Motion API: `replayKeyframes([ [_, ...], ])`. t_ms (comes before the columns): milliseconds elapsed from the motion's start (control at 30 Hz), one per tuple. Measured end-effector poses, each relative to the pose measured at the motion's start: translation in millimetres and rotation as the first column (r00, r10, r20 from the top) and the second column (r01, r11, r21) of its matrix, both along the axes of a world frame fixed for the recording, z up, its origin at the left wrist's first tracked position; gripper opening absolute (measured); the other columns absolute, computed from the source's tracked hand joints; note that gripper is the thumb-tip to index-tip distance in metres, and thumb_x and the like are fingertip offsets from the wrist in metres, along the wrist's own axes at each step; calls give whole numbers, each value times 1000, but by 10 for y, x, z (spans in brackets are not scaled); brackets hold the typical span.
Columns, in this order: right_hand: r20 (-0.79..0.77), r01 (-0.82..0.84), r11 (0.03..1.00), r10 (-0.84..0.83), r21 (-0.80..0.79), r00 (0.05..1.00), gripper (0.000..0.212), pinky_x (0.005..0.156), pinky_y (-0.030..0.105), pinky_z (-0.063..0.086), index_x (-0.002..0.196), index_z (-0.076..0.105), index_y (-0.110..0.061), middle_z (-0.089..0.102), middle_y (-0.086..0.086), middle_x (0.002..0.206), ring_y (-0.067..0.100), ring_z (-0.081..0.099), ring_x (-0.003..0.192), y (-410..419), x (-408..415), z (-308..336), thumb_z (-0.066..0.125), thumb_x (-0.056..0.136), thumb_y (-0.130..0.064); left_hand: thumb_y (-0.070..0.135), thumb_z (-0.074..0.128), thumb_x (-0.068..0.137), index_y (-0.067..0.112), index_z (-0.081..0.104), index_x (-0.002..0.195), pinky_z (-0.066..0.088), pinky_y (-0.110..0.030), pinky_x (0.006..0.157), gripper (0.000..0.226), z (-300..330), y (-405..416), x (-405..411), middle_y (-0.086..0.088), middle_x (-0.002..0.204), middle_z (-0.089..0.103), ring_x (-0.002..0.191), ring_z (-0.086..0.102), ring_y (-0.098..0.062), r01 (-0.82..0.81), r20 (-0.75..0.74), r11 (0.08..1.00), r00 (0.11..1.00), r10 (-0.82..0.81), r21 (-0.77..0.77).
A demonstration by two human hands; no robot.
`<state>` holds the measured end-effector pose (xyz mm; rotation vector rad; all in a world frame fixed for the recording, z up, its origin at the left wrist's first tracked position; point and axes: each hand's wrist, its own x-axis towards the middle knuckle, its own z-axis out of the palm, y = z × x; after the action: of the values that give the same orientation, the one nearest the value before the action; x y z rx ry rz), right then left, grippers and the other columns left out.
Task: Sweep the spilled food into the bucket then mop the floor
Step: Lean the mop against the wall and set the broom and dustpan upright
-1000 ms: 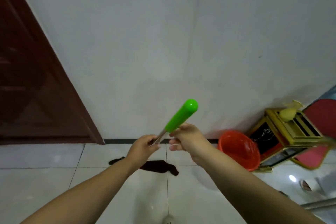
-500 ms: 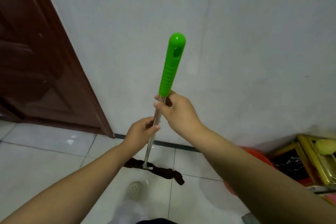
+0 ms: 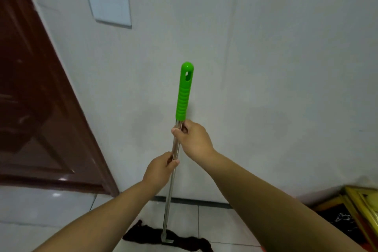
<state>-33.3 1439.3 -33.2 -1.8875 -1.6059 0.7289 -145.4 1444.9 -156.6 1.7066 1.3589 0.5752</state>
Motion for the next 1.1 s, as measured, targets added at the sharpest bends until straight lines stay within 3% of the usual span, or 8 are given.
replayKeyframes([
  [167,23,26,1000,-26,1,999,15,53,21,35,89,53,-21,46,-14,65,13,51,70,491,-143,-41,53,95,-35,31,48,97,21,53,81,38,-25,63,19,-24,496,-92,5,72,54,69,51,-13,21,-64,1000,998,-22,-21],
  [333,19,89,996,-89,2,996,26,50,18,31,103,64,-13,46,-11,66,13,50,70,814,-259,-106,52,95,-34,32,46,98,15,55,88,42,-25,69,22,-40,857,-142,4,73,53,71,52,-14,53,-122,997,991,-59,-53],
  [533,81,133,990,-137,53,987,20,51,18,28,85,48,-19,43,-8,68,14,47,71,922,-324,-208,50,96,-35,34,46,98,18,54,85,42,-17,64,22,-75,970,-161,3,75,58,65,52,-8,57,-117,997,991,-62,-51],
  [667,52,184,983,-184,6,982,34,66,18,39,117,57,-18,58,-5,95,11,56,86,851,-316,-346,54,93,-41,31,54,94,22,55,103,40,-12,62,13,-114,882,-171,6,89,61,75,57,-3,5,-42,1000,999,-6,-27],
  [733,40,210,977,-209,-30,977,47,77,21,45,132,50,-20,61,-3,113,11,60,99,789,-298,-425,55,92,-43,28,62,89,20,54,115,49,-20,76,28,-141,862,-178,6,103,61,91,60,-8,-60,43,997,997,61,-38],
  [867,16,268,958,-268,-99,963,48,83,23,48,136,47,-20,61,-2,117,11,60,102,555,-226,-624,55,93,-39,12,69,83,12,45,129,48,-28,90,51,-176,702,-212,4,112,49,102,52,-12,-208,131,973,967,219,-95],
  [1000,3,328,924,-334,-198,943,38,82,22,47,133,51,-19,63,1,114,12,60,97,250,-130,-853,52,96,-28,5,67,83,12,50,115,47,-29,85,38,-291,444,-243,-2,102,50,93,53,-17,-240,161,969,956,246,-58],
  [1100,29,378,887,-385,-264,923,35,85,27,51,131,53,-18,65,4,113,17,62,96,11,-47,-966,47,96,-21,7,63,85,19,51,101,42,-16,69,24,-346,269,-166,0,93,55,81,54,-13,-79,118,995,989,86,-63],
])
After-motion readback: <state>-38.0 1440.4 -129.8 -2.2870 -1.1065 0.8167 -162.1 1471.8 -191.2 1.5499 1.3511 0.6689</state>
